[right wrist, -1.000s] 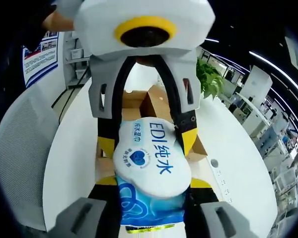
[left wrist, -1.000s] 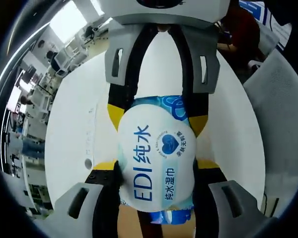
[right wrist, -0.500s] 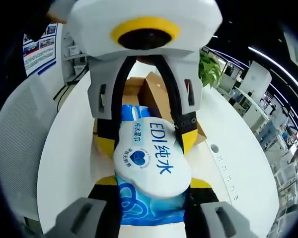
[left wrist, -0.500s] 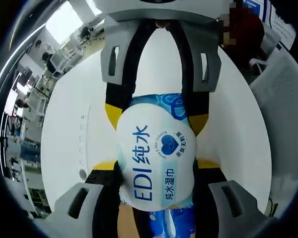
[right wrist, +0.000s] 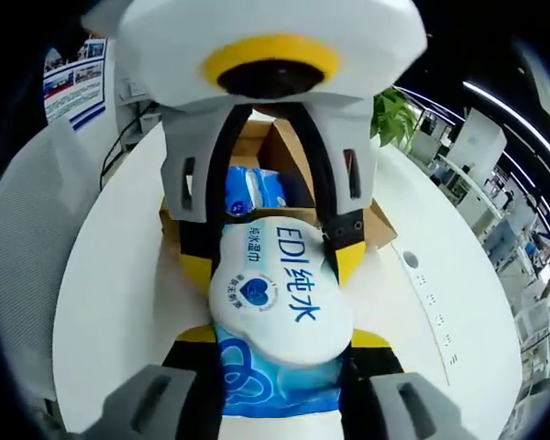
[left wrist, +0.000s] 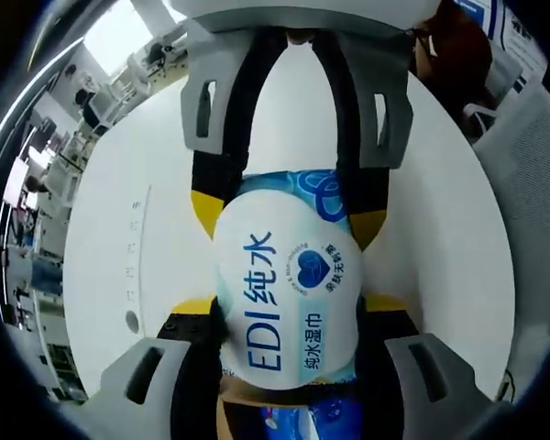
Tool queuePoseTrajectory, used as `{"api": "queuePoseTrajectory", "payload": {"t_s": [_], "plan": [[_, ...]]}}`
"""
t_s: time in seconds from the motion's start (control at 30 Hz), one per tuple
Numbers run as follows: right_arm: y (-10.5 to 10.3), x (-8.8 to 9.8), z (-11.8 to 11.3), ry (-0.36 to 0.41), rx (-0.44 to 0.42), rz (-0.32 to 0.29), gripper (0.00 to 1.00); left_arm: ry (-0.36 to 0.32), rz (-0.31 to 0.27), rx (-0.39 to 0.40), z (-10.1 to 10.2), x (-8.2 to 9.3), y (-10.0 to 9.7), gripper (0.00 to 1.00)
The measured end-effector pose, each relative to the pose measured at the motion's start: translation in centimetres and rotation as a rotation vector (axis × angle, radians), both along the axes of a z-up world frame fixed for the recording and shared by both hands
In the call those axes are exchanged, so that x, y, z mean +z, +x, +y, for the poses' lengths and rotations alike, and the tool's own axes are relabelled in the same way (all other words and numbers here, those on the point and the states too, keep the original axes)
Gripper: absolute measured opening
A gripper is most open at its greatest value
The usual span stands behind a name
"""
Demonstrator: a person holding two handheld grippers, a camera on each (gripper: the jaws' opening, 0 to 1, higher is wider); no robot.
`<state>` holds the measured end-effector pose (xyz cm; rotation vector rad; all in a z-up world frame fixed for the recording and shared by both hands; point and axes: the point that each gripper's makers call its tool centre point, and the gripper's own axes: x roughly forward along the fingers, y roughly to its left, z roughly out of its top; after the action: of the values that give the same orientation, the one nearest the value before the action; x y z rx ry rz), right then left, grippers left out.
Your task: Operate the shoe box by opening the lid, removing the specified soft item, and placing it in the target area until the item is outside and the box remains undamaged.
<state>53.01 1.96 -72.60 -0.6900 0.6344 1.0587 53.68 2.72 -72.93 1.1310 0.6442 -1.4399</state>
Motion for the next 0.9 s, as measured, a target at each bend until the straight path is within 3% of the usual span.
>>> {"api": "queuePoseTrajectory", "payload": {"t_s": [0.43, 0.9], "plan": [[0.3, -1.8, -0.2, 0.01, -0.007, 0.005, 0.45, 0.023, 0.007, -0.007, 0.0, -1.8, 0.1, 0.58], [0.6, -2.6, 0.5, 0.03, 0.019, -0.01, 0.46, 0.022, 0.016, 0.014, 0.6, -2.6, 0.3, 0.58]]}}
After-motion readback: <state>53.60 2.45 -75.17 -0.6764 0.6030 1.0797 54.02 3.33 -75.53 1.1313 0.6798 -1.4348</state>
